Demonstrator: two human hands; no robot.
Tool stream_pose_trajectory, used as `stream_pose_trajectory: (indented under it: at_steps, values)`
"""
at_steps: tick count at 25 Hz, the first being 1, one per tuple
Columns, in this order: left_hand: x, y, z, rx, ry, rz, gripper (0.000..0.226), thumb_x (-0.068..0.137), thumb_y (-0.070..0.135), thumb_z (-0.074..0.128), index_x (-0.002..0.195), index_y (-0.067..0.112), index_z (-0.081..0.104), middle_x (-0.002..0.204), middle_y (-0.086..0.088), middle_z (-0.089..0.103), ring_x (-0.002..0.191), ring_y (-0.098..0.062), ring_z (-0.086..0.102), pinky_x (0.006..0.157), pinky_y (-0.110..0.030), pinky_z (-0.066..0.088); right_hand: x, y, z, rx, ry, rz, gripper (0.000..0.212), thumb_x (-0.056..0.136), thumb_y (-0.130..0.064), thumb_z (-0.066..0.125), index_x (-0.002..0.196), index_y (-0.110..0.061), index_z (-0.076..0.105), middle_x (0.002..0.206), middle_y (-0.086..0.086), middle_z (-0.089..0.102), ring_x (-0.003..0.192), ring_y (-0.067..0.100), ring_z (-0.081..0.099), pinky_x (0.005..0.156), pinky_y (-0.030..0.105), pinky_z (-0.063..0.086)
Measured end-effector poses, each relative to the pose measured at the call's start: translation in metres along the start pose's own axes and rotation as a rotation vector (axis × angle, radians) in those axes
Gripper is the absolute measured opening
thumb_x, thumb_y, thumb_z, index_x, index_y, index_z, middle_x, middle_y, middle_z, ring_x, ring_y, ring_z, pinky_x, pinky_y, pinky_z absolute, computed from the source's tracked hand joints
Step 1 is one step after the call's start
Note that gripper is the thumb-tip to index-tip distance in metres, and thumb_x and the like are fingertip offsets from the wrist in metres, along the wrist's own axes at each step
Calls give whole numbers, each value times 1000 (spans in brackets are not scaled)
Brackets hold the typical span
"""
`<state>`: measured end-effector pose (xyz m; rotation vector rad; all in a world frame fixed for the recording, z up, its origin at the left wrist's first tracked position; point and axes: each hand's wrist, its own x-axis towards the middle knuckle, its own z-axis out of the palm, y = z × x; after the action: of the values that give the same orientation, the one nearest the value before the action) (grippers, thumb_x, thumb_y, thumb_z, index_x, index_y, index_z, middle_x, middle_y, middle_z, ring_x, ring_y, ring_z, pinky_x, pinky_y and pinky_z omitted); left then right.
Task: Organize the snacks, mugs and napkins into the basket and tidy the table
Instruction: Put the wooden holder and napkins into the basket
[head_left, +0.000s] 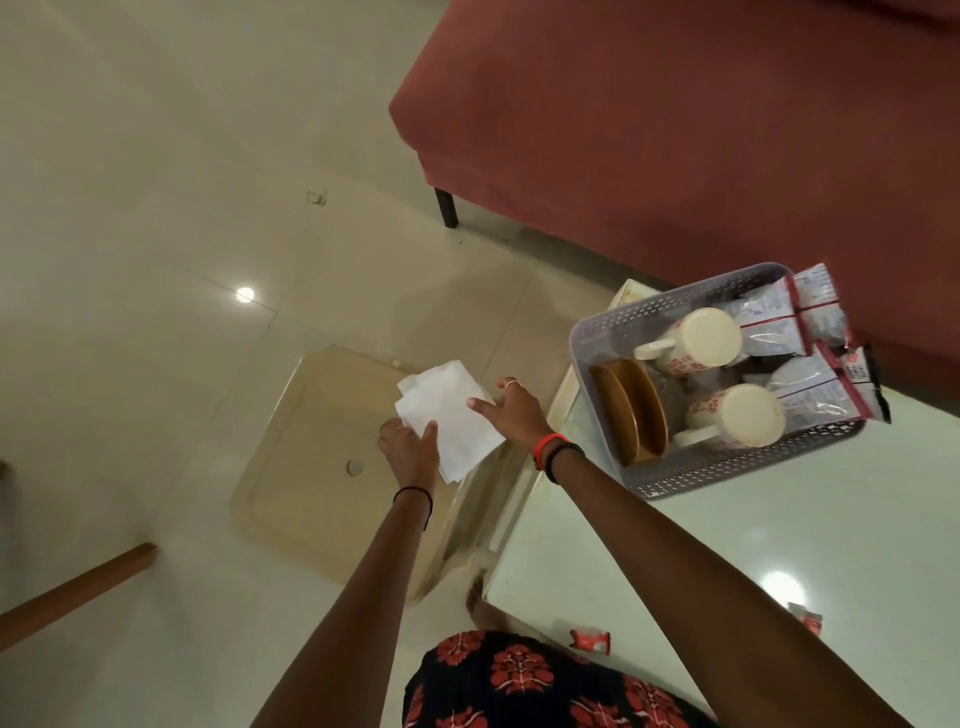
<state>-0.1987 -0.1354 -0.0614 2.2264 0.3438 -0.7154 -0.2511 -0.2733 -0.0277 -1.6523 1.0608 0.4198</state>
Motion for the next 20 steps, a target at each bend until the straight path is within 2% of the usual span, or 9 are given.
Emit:
stream_pose_trajectory:
  at_steps: [4, 6, 7, 9, 11, 14, 17, 19, 20]
  values:
    - [10, 1, -7, -69, -20, -5, 38, 64, 13, 64, 78, -18, 49, 94, -43, 53, 100, -59, 49, 77, -56, 51, 13, -1, 10, 76, -24, 56, 72, 77, -39, 72, 132, -4, 43, 133, 11, 53, 121, 27, 52, 97, 33, 44]
    - [3, 14, -14, -89, -3, 3, 24, 67, 3, 64, 61, -3, 41, 69, -21, 45, 71, -51, 46, 57, -36, 53, 15, -5, 12, 89, 0, 42, 51, 75, -29, 75, 114, -4, 54, 116, 11, 61, 108, 26, 58, 81, 30, 46]
    - [1, 18, -17, -103, -2, 27, 28, 68, -2, 63, 59, 4, 37, 64, -8, 37, 59, -36, 39, 45, -22, 46, 15, -7, 13, 100, 0, 39, 36, 75, -25, 75, 101, -7, 57, 103, 8, 64, 98, 25, 60, 73, 27, 44]
    - [-5, 24, -22, -165, 0, 39, 26, 72, -4, 62, 65, 7, 39, 63, -1, 35, 61, -21, 36, 46, -11, 35, 12, -11, 13, 129, -20, 29, 22, 74, -19, 74, 74, -16, 53, 77, -2, 58, 79, 19, 56, 59, 23, 39]
    - [-12, 27, -26, -228, -2, -22, 18, 78, 2, 62, 76, 7, 44, 72, -1, 42, 68, -20, 44, 63, -22, 40, 7, -15, 12, 207, -64, 8, 28, 74, -16, 73, 65, -20, 47, 69, -5, 52, 67, 14, 52, 56, 21, 38]
    - [-26, 33, -30, -265, -37, -57, 11, 86, 14, 59, 83, 9, 50, 86, -2, 49, 84, -22, 49, 79, -29, 41, -6, -15, 6, 329, -138, 1, 22, 75, -16, 70, 70, -19, 49, 77, -1, 56, 74, 18, 55, 65, 27, 42]
    - [-35, 33, -30, -219, -121, -77, 57, 88, 38, 54, 112, -13, 46, 116, -34, 50, 105, -43, 53, 95, -46, 44, -24, -12, -3, 433, -136, -2, 16, 77, -15, 68, 81, -17, 53, 96, 9, 63, 90, 28, 61, 76, 38, 48]
    - [-42, 33, -29, -245, -231, -106, 77, 81, 58, 53, 119, -8, 47, 118, -34, 53, 107, -44, 56, 93, -49, 46, -38, -9, -11, 565, -101, 9, 22, 78, -11, 68, 93, -17, 52, 113, 16, 64, 100, 34, 62, 83, 43, 52]
    - [-46, 34, -28, -277, -313, -123, 76, 76, 66, 53, 115, 1, 55, 111, -27, 62, 102, -39, 61, 87, -47, 50, -44, -7, -15, 635, -91, 17, 29, 79, -9, 68, 102, -17, 51, 118, 17, 62, 100, 33, 62, 83, 44, 52]
